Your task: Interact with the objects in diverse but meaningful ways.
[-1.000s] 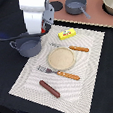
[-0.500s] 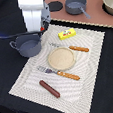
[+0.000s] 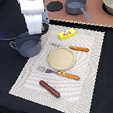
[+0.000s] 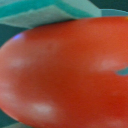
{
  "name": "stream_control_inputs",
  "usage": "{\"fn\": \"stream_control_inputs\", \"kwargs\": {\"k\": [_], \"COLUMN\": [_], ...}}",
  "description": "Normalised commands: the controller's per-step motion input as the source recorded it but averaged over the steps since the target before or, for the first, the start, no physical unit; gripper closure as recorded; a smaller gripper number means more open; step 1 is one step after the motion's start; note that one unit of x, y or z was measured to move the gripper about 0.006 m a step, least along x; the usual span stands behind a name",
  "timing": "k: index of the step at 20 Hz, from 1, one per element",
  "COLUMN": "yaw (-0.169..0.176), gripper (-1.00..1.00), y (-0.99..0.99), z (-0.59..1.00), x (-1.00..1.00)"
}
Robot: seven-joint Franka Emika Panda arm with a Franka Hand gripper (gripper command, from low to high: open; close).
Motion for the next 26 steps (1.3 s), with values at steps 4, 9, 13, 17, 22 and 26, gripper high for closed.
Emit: {"fn": "stream_control_inputs", "kwargs": {"k": [4,9,13,17,22,26], "yaw": [0.051,0.038,0.035,0.019,0.0,0.0], "gripper": [1.0,1.0,1.0,1.0,-1.0,-1.0], "y": [0.0,0.0,0.0,0.0,-0.02,-0.02], "z": [-0.42,-0.37,-0.36,-0.25,-0.01,0.13], "x": [-0.63,-0.62,-0.58,-0.46,-0.17,-0.06]}}
